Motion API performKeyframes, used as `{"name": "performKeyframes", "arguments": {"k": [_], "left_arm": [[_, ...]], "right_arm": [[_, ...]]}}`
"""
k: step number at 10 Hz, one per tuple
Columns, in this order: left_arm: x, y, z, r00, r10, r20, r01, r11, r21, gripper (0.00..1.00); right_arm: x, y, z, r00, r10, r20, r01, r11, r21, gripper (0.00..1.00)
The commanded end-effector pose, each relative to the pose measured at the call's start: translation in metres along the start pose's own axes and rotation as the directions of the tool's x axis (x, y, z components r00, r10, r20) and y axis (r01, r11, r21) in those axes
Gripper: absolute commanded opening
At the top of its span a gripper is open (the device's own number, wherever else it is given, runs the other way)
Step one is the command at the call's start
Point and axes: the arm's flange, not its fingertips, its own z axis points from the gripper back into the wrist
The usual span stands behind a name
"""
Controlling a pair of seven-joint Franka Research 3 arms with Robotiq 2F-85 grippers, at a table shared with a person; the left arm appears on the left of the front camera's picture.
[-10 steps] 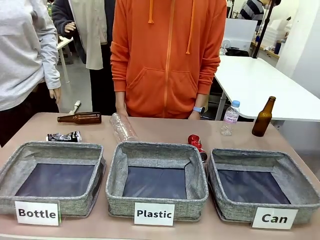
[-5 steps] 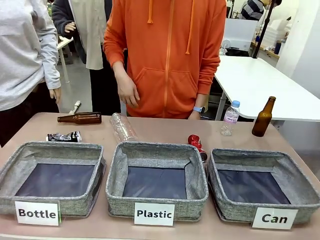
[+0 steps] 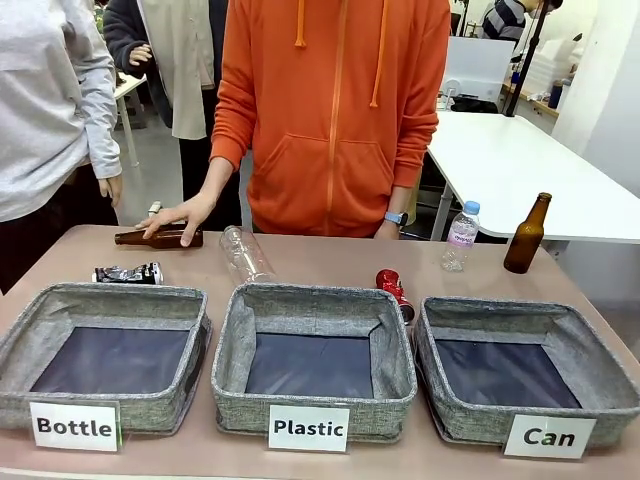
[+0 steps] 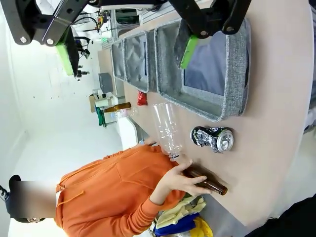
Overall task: Sort the can waste into the basket.
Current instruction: Pick up the can waste from the table and place it in the right Fabric basket.
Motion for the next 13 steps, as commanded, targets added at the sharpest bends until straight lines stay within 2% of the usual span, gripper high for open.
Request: {"name": "performKeyframes", "arguments": {"k": [1, 2, 3, 5, 6, 7, 8, 10, 11, 12, 13], "left_arm": [[0.002, 0.001, 0.000, 1.000, -0.026, -0.003, 0.026, 1.000, -0.011, 1.00], [0.002, 0.001, 0.000, 1.000, -0.026, -0.003, 0.026, 1.000, -0.011, 1.00], [0.002, 0.001, 0.000, 1.000, -0.026, -0.003, 0.026, 1.000, -0.011, 1.00], [0.002, 0.001, 0.000, 1.000, -0.026, -0.003, 0.026, 1.000, -0.011, 1.00], [0.002, 0.001, 0.000, 1.000, -0.026, -0.003, 0.026, 1.000, -0.011, 1.00], [0.002, 0.001, 0.000, 1.000, -0.026, -0.003, 0.026, 1.000, -0.011, 1.00], [0.002, 0.001, 0.000, 1.000, -0.026, -0.003, 0.026, 1.000, -0.011, 1.00], [0.002, 0.001, 0.000, 1.000, -0.026, -0.003, 0.026, 1.000, -0.011, 1.00], [0.002, 0.001, 0.000, 1.000, -0.026, -0.003, 0.026, 1.000, -0.011, 1.00], [0.002, 0.001, 0.000, 1.000, -0.026, -0.003, 0.026, 1.000, -0.011, 1.00], [0.002, 0.001, 0.000, 1.000, -0.026, -0.003, 0.026, 1.000, -0.011, 1.00]], "right_arm": [[-0.002, 0.006, -0.015, 1.000, 0.012, 0.005, -0.012, 0.998, -0.055, 1.00], [-0.001, 0.030, -0.038, 0.998, 0.056, 0.002, -0.055, 0.992, -0.116, 1.00], [0.003, 0.060, -0.073, 0.993, 0.100, -0.064, -0.112, 0.967, -0.229, 1.00], [0.011, 0.109, -0.161, 0.950, 0.194, -0.246, -0.279, 0.882, -0.380, 1.00], [0.007, 0.127, -0.215, 0.903, 0.220, -0.370, -0.379, 0.815, -0.439, 1.00], [0.000, 0.136, -0.260, 0.859, 0.228, -0.458, -0.458, 0.742, -0.490, 1.00], [-0.014, 0.140, -0.301, 0.832, 0.217, -0.510, -0.513, 0.650, -0.560, 1.00], [-0.046, 0.140, -0.359, 0.713, 0.215, -0.667, -0.663, 0.518, -0.541, 1.00], [-0.048, 0.143, -0.358, 0.709, 0.245, -0.661, -0.674, 0.511, -0.534, 1.00], [-0.064, 0.147, -0.353, 0.747, 0.263, -0.611, -0.629, 0.577, -0.521, 1.00], [-0.064, 0.147, -0.353, 0.747, 0.263, -0.611, -0.629, 0.577, -0.521, 1.00]]}}
